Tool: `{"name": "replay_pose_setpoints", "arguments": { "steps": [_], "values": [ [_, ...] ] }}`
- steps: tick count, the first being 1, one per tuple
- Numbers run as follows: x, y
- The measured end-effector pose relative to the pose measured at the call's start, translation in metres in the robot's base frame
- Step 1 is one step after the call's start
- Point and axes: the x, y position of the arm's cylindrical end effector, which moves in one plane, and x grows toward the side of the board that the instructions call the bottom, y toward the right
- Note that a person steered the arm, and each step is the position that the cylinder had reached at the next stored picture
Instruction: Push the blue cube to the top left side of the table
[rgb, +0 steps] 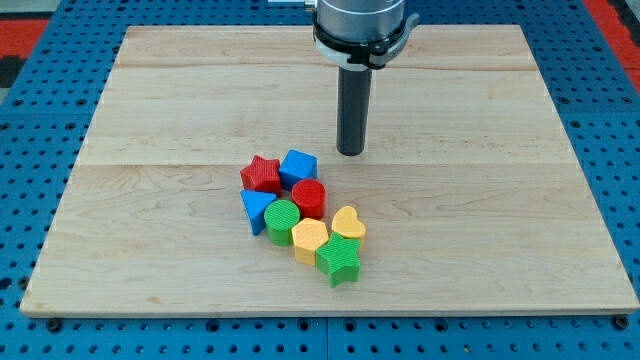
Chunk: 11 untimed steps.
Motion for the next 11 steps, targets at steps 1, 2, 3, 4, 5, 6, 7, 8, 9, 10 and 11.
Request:
{"name": "replay_pose_setpoints", "arguments": {
  "steps": [1,2,3,4,5,6,7,8,9,10,11],
  "values": [
    [0.005,0.063],
    [0.065,0.082],
    [0.072,0.027],
    [0.069,-0.063],
    [0.027,-0.077],
    [0.005,-0.038],
    [-0.042,-0.113],
    [-0.051,-0.069],
    [0.003,-0.056],
    [0.013,-0.112],
    [-0.015,-0.162]
  ]
}}
